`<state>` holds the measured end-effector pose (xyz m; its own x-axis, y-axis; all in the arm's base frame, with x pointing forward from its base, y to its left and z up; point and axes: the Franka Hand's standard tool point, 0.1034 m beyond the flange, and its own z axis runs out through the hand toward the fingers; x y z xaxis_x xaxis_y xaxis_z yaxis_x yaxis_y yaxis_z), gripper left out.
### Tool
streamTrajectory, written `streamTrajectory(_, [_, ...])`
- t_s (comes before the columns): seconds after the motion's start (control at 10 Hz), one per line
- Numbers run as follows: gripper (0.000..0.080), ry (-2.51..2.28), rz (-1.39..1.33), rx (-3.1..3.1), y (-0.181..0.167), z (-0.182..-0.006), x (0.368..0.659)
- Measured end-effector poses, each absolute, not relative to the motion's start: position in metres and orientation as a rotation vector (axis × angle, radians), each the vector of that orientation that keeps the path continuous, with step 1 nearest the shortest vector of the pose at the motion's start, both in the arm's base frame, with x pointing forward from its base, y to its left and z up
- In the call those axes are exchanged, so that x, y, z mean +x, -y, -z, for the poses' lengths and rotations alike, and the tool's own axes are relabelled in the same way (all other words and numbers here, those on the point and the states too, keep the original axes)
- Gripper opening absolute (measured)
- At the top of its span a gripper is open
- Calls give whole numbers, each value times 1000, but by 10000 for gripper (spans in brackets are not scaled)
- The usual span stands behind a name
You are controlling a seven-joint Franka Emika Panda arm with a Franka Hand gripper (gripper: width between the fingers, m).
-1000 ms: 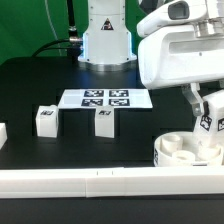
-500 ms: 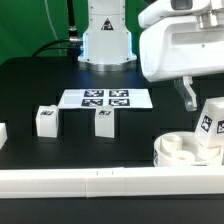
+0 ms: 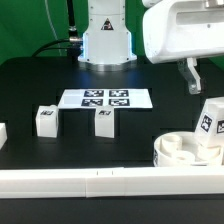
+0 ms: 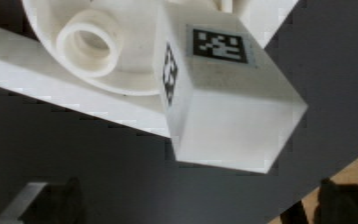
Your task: Assemble stool
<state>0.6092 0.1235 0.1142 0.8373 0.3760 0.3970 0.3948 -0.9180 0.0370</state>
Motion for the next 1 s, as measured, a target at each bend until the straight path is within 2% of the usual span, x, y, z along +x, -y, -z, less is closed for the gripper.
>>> streamTrajectory(0.3, [649,644,527,-2979,-122,-108,605])
streamTrajectory(0.6, [649,654,180,-2996,-127,-108,599])
streamTrajectory(1.0, [649,713,131,-2983,-128,-107,600])
